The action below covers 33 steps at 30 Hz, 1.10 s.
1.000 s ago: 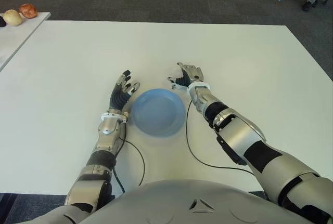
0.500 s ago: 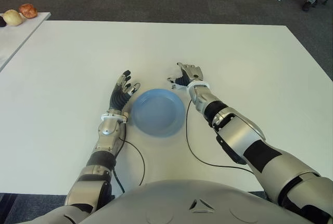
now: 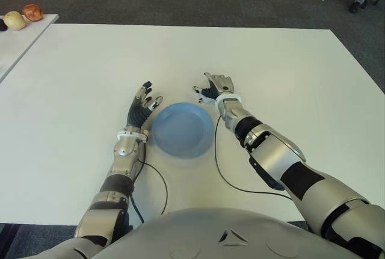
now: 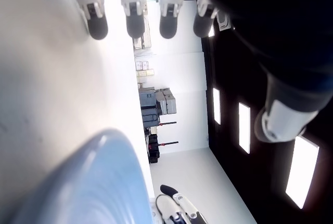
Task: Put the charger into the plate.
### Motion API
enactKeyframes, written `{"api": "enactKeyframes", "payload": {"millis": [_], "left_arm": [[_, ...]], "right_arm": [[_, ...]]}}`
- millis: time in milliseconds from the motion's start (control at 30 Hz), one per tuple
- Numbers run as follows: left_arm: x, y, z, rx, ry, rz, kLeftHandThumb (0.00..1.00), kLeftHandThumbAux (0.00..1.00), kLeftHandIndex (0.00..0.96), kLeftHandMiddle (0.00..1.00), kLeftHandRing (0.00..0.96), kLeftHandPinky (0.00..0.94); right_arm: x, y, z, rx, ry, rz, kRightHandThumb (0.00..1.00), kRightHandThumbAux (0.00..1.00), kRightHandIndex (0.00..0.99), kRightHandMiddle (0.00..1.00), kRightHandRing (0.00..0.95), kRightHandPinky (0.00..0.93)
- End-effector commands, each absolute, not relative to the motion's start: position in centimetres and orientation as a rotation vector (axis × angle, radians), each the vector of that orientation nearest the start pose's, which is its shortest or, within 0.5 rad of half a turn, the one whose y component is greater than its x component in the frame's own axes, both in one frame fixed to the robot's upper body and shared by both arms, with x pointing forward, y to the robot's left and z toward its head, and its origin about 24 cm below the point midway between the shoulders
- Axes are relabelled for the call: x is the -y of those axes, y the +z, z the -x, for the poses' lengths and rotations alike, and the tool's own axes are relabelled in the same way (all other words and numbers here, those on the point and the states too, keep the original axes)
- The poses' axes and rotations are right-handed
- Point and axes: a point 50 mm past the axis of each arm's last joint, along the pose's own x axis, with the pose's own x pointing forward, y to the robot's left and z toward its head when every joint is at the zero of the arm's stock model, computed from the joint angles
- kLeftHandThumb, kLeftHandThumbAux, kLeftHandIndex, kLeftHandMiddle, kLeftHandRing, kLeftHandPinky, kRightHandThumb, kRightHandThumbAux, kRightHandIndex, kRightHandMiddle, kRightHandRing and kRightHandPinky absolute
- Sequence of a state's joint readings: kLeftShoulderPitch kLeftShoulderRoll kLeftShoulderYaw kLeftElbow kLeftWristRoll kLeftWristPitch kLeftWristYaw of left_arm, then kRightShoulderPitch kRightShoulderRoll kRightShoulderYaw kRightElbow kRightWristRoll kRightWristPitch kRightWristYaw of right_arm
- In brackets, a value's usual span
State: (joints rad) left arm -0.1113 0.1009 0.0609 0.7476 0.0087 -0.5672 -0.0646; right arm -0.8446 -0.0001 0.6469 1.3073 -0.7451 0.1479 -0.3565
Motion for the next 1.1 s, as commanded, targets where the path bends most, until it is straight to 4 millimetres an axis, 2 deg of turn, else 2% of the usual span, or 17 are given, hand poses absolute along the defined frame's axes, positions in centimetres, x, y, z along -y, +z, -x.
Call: {"api": "enactKeyframes", "payload": {"millis": [33, 367, 667, 833, 1100], "left_arm": [[-18.25, -7.67, -20.87, -0.286, -0.015, -0.103, 0.015, 0.542, 0.000, 0.026, 0.034, 0.047], [-18.24, -7.65, -20.85, -0.289, -0.013, -0.116, 0.012, 0.526, 0.000, 0.023, 0.027, 0.041], [-18.26, -7.58, -20.76, -0.279, -0.007, -0.120, 0.001, 0.527, 0.000, 0.018, 0.019, 0.027], [-18.23, -7.59, -20.70, -0.278, 0.003, -0.114, 0.000, 0.538, 0.000, 0.018, 0.018, 0.034], [-18.17, -7.47, -20.67, -0.268, 0.007, -0.115, 0.000, 0.539, 0.000, 0.013, 0.016, 0.035]], "right_arm": [[8.02, -1.46, -33.71, -0.196, 0.339, 1.490, 0.550, 0.104, 0.020, 0.202, 0.404, 0.559], [8.00, -1.64, -33.65, -0.220, 0.378, 1.535, 0.551, 0.121, 0.023, 0.126, 0.319, 0.490], [7.97, -1.66, -33.64, -0.217, 0.396, 1.577, 0.554, 0.158, 0.041, 0.103, 0.271, 0.440], [7.97, -1.69, -33.61, -0.213, 0.402, 1.601, 0.541, 0.153, 0.016, 0.086, 0.212, 0.333], [7.89, -1.69, -33.56, -0.187, 0.405, 1.639, 0.518, 0.097, 0.000, 0.083, 0.166, 0.257]]}}
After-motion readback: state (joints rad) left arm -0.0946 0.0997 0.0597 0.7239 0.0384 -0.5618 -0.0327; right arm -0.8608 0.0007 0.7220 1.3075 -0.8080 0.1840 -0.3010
